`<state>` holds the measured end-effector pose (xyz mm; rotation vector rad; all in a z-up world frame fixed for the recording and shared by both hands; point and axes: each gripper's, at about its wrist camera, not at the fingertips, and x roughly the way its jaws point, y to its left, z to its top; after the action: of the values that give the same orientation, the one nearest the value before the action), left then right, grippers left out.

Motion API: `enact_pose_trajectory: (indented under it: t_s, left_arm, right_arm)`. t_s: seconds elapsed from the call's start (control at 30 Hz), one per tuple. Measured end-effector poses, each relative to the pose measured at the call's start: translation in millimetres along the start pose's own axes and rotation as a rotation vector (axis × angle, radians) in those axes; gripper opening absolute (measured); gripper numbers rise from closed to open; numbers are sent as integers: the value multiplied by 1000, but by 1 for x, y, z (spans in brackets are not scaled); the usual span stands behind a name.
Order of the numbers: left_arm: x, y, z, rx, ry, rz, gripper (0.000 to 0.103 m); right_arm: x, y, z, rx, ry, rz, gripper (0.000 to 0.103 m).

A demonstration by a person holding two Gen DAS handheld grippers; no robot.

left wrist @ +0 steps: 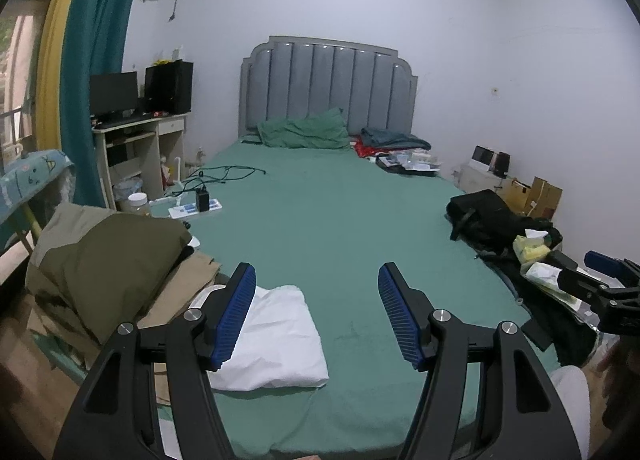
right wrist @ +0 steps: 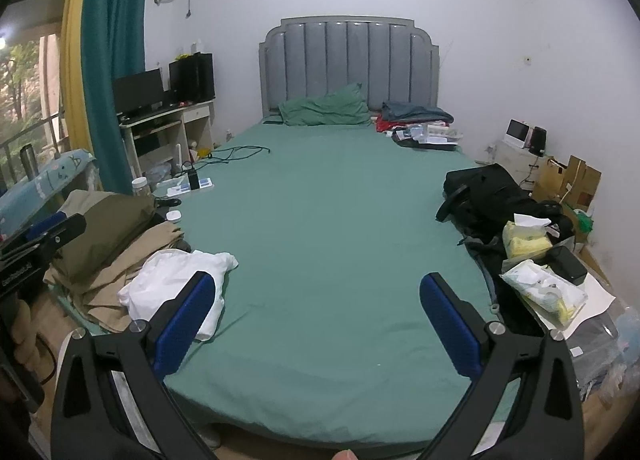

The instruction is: Fold large clothes

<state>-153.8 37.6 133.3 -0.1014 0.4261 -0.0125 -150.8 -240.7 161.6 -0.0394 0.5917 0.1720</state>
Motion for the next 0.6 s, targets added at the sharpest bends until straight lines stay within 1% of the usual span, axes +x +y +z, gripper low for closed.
enact_pose_trajectory:
  t_s: [0.13, 0.6]
  left_arm:
    - [2, 3, 0, -9, 1, 21, 67]
    - [1, 5, 1, -7, -2, 27, 67]
  right_arm:
    - [3, 2, -1, -2, 7, 5, 101]
    - [5, 7, 0, -6, 12, 13, 101]
